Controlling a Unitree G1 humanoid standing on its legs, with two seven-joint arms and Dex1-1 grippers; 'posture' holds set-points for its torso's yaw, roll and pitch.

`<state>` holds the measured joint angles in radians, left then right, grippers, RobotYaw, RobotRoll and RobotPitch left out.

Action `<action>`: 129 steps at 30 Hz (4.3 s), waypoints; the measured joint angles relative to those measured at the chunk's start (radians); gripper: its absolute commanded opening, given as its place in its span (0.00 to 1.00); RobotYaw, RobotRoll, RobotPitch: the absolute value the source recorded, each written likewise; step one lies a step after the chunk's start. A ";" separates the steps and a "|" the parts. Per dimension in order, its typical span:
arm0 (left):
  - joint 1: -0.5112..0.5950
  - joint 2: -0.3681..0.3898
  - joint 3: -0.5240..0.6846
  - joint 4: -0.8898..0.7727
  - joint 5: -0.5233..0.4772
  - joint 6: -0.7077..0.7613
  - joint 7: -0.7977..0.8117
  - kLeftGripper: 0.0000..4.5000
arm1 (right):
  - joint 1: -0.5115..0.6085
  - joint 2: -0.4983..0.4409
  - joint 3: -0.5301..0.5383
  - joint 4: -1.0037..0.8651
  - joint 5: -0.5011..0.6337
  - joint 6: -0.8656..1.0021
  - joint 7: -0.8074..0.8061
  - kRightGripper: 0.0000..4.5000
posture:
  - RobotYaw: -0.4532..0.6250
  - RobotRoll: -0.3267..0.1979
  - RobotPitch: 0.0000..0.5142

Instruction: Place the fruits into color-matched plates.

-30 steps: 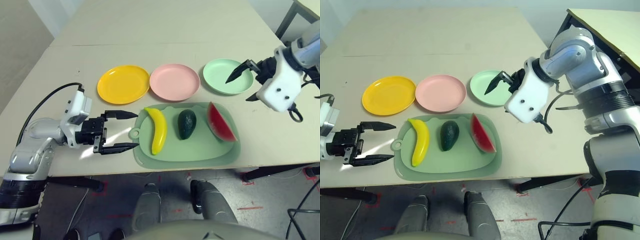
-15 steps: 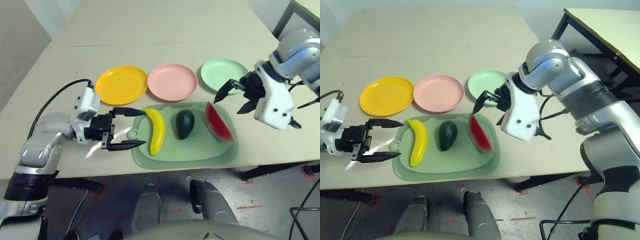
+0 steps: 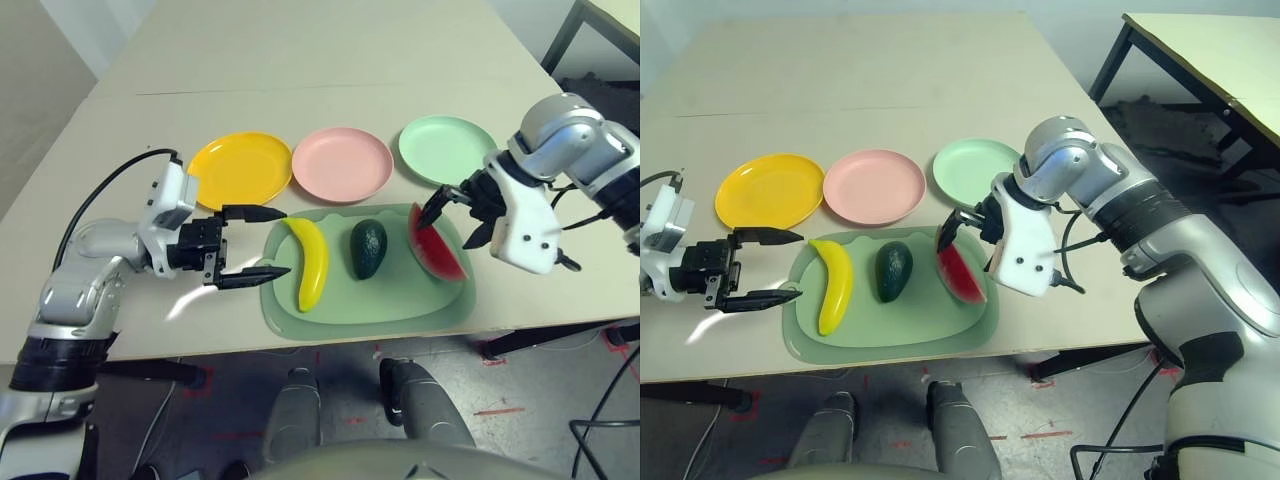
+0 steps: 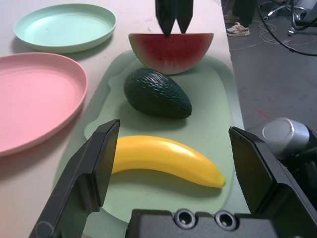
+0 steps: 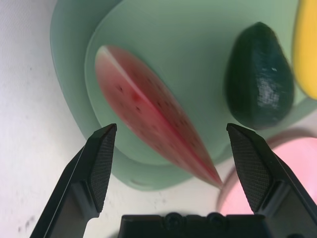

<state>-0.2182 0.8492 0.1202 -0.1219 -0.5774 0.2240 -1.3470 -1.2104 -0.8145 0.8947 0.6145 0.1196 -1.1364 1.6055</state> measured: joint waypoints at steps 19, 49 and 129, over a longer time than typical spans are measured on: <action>0.035 0.019 0.019 -0.025 0.001 0.001 0.000 1.00 | 0.081 0.047 -0.079 0.048 -0.085 0.045 0.000 0.99 | 0.42 0.62 0.33; 0.018 0.012 0.017 -0.004 0.025 -0.029 0.000 1.00 | 0.131 0.042 -0.144 -0.078 -0.125 0.184 0.000 0.27 | 0.42 0.62 0.31; 0.015 0.013 0.011 0.077 0.073 -0.092 -0.053 1.00 | 0.254 0.023 -0.241 -0.573 -0.097 1.873 -0.209 1.00 | 0.40 0.62 0.36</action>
<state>-0.2028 0.8623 0.1307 -0.0452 -0.5048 0.1315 -1.4001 -0.9565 -0.7919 0.6538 0.0420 0.0227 0.7370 1.3968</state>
